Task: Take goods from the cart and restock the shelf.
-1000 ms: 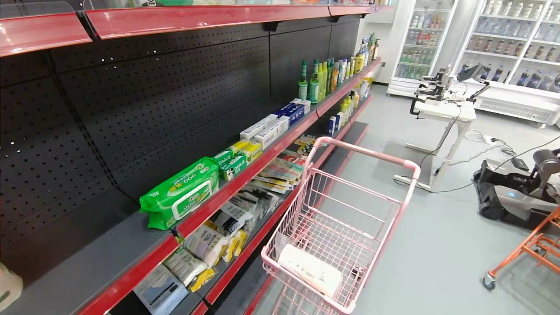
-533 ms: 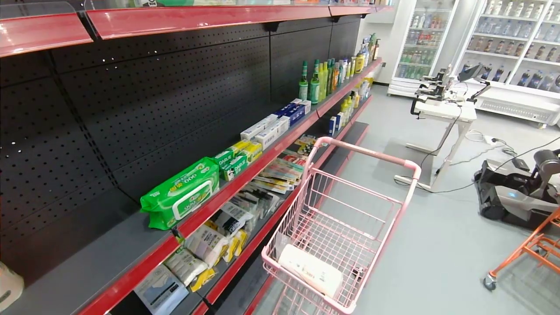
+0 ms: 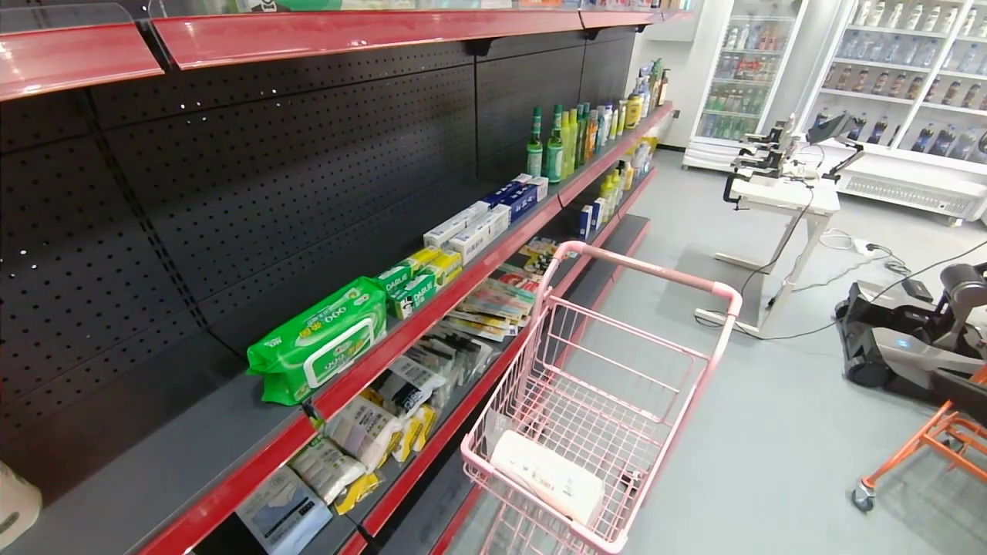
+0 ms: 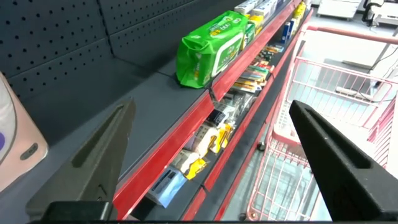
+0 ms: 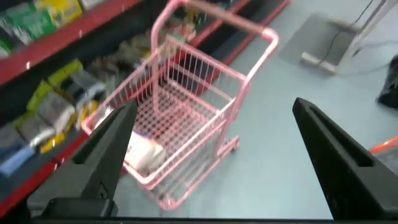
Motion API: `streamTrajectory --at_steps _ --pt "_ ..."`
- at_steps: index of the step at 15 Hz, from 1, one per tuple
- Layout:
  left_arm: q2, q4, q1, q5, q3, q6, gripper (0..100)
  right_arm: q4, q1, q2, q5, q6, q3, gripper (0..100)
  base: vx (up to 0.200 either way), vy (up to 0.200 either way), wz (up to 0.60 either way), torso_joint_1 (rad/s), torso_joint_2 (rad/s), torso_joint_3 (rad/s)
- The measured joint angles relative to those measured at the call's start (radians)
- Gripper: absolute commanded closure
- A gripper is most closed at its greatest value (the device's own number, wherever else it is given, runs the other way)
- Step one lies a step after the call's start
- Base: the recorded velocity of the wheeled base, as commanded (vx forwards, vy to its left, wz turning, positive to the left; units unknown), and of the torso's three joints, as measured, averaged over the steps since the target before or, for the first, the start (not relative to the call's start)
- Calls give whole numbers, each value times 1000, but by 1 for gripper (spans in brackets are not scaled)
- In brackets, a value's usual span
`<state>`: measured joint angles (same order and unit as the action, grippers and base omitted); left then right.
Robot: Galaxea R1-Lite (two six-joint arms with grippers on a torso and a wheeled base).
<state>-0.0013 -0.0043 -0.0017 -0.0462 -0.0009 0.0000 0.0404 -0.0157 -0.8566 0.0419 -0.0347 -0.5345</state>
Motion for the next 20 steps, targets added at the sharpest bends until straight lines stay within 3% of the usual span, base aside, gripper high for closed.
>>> streamTrajectory --at_steps 4,9,13,20 --pt "0 0 0 0 0 0 0 0 -86 -552 36 -88 -183 0 0 0 0 0 0 0" --pt "0 0 0 0 0 0 0 -6 -343 -1091 66 -229 -434 0 0 0 0 0 0 0" --pt "0 0 0 0 1 0 0 -8 -472 -1360 70 -361 -595 0 0 0 0 0 0 0" --pt "0 0 0 0 1 0 0 -183 -499 -1556 70 -418 -840 0 0 0 0 -41 88 49"
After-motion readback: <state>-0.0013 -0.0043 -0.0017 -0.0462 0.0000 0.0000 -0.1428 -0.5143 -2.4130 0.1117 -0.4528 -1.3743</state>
